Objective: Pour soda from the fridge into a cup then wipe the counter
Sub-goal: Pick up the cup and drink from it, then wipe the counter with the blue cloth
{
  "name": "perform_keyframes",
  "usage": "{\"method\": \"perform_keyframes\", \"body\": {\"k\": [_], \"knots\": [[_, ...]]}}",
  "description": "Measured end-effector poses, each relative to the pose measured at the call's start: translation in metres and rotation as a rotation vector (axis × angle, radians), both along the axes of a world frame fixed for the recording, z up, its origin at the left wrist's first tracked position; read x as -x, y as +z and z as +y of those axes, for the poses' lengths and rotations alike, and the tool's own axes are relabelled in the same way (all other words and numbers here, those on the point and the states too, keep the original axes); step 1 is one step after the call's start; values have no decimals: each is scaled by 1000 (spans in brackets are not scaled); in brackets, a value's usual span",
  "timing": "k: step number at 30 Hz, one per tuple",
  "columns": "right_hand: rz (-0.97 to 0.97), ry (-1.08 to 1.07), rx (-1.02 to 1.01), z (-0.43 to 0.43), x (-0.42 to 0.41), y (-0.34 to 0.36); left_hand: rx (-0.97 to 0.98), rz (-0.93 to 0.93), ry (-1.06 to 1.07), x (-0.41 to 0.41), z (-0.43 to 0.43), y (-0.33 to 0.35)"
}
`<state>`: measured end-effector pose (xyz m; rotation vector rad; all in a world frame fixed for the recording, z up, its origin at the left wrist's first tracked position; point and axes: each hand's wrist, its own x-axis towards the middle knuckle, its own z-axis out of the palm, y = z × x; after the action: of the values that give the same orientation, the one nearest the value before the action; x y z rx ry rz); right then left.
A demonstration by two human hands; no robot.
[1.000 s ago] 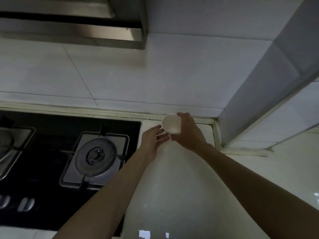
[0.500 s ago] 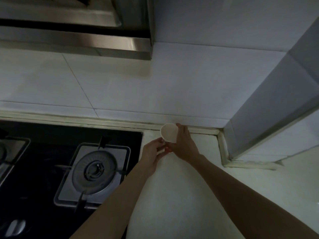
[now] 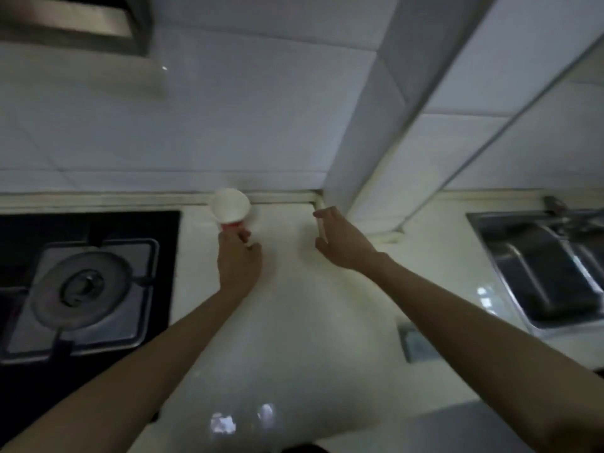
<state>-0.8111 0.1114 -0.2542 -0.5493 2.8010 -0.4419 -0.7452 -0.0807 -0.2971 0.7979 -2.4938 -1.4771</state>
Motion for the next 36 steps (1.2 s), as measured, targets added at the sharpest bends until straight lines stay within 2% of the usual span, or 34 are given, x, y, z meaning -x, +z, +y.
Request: {"method": "perform_keyframes", "body": {"k": [3,6,8,11,14,19,23,30,36], "knots": [[-51,-10,-128,72,-16,12,40,19,-258,-21,68,7],[-118,-68,-235,137,-33,9,90,-51,-559,-43,140,5],[-166,-105,-297,177,-48,-6,116,-118,-727,-67,187,-5],[-285,-91,-355,226,-75,-43,154,-204,-868,-119,254,-28],[-363,4,-353,257,-105,-83,195,-349,-904,-169,316,-51],[-194,158,-213,287,-150,-125,384,-414,-893,-207,378,-73],[-207,213,-221,292,-163,-133,437,-472,-817,-215,394,-79],[-92,254,-291,305,-191,-152,571,-465,-839,-221,405,-89],[-47,225,-313,360,-228,-162,722,-555,-905,-231,417,-91]]}}
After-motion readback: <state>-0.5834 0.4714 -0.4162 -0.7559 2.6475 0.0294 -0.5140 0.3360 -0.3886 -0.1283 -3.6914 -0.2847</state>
